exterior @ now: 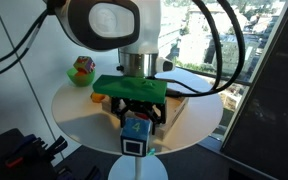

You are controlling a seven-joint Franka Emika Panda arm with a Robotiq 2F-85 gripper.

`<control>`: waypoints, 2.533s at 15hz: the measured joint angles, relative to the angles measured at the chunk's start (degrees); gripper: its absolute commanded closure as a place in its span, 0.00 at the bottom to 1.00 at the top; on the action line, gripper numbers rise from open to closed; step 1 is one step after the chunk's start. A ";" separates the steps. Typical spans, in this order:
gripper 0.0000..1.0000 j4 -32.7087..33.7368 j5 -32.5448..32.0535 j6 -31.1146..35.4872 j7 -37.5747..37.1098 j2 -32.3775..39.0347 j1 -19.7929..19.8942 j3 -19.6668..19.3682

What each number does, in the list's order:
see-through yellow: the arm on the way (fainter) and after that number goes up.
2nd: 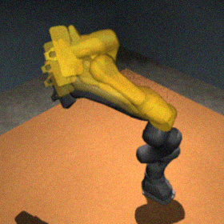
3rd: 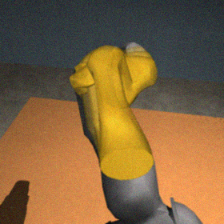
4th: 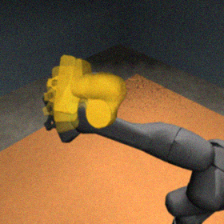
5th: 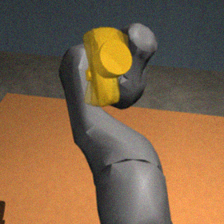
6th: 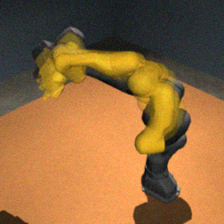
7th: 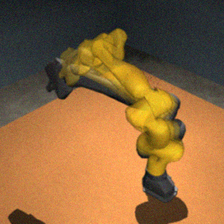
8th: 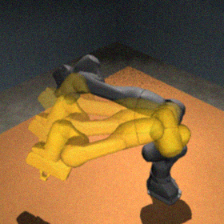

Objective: Put the blue block onto the tray

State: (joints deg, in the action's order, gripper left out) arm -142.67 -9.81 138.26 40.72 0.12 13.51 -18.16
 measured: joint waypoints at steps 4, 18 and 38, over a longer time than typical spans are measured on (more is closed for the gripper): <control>0.00 0.00 2.20 0.00 2.61 0.47 0.02 0.01; 0.27 -0.01 2.38 2.58 3.39 3.33 0.02 1.00; 0.93 0.83 0.92 -3.67 -2.16 -2.78 0.01 1.62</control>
State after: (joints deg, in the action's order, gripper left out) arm -141.84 -8.89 134.59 38.56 -2.65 13.52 -16.54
